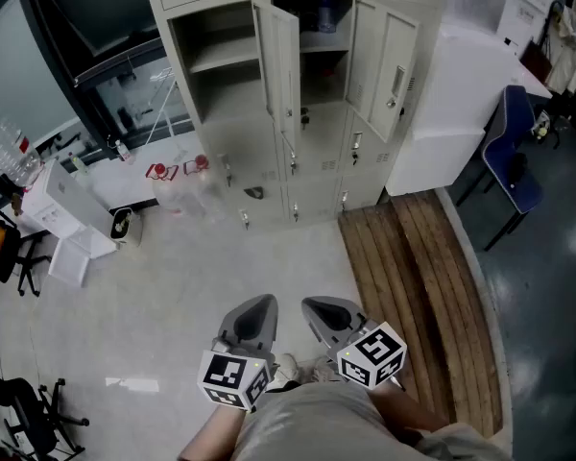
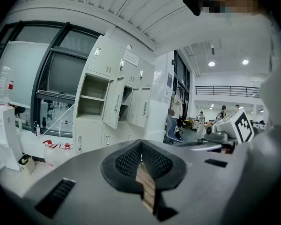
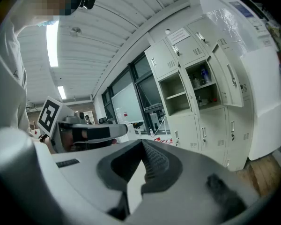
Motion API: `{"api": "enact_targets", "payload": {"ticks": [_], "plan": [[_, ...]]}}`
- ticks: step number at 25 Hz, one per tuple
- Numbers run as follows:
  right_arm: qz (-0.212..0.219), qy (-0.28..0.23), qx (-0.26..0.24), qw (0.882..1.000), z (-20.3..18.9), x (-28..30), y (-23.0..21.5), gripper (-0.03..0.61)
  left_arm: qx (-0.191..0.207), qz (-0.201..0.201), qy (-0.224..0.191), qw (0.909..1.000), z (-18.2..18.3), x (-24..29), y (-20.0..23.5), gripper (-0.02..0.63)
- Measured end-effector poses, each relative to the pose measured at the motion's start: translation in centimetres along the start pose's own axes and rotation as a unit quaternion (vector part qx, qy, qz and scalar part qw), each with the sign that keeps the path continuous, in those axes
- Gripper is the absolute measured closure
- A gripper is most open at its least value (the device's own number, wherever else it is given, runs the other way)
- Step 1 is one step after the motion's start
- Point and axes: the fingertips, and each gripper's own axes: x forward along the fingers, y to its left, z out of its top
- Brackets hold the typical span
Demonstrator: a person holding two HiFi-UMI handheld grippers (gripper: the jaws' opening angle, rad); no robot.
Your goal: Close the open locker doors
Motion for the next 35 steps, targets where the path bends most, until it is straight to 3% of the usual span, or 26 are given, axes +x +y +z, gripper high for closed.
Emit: {"api": "enact_targets", "payload": {"ticks": [17, 35], "plan": [[0.0, 0.008, -0.005, 1.0, 0.0, 2.5, 0.3, 0.551, 0.0, -0.007, 0.003, 1.0, 0.2, 0.2, 2.2, 0.597], [0.021, 0.003, 0.008, 1.0, 1.3, 9.4, 2.7, 0.551, 0.002, -0.015, -0.005, 0.9999, 1.5, -0.6, 8.7, 0.597]]}}
